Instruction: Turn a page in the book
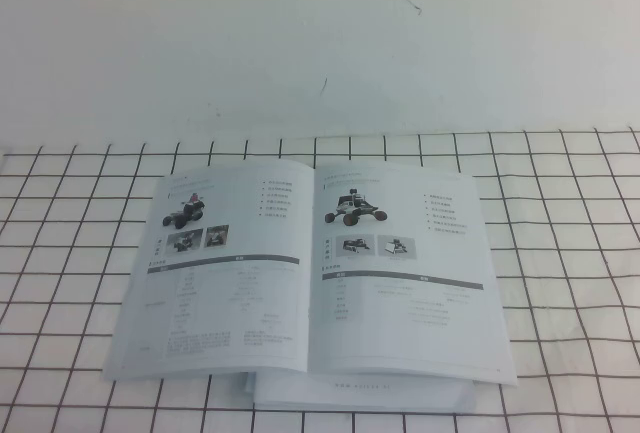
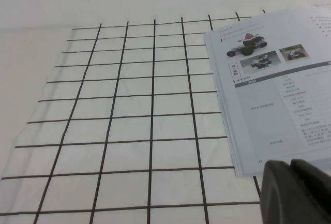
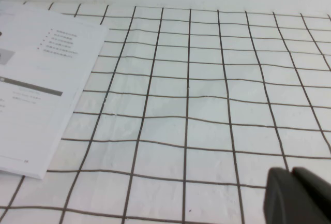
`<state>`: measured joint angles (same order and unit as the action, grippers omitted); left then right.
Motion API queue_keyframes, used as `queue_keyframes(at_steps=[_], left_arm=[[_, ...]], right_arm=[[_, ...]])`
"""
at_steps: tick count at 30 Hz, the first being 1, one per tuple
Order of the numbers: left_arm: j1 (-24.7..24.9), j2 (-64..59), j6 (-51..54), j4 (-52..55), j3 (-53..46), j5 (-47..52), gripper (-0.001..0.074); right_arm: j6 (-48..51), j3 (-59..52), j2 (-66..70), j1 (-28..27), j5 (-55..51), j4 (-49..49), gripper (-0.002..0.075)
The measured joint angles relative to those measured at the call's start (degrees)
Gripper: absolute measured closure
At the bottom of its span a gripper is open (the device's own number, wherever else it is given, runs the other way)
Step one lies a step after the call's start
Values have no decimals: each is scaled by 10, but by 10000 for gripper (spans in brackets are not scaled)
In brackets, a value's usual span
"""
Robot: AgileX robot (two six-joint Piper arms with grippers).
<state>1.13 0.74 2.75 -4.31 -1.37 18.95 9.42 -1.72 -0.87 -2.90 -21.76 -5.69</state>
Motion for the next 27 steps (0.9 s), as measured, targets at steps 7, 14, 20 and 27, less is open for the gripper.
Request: queue_keyframes(at_steps=[7, 14, 20, 27], left_arm=[[0, 0, 0, 0, 0, 0, 738], [-18, 0, 0, 0, 0, 0, 738], [-18, 0, 0, 0, 0, 0, 738], [-18, 0, 0, 0, 0, 0, 738]], right_arm=[[0, 0, 0, 0, 0, 0, 728], [0, 0, 0, 0, 0, 0, 728], [0, 0, 0, 0, 0, 0, 728], [0, 0, 0, 0, 0, 0, 728]])
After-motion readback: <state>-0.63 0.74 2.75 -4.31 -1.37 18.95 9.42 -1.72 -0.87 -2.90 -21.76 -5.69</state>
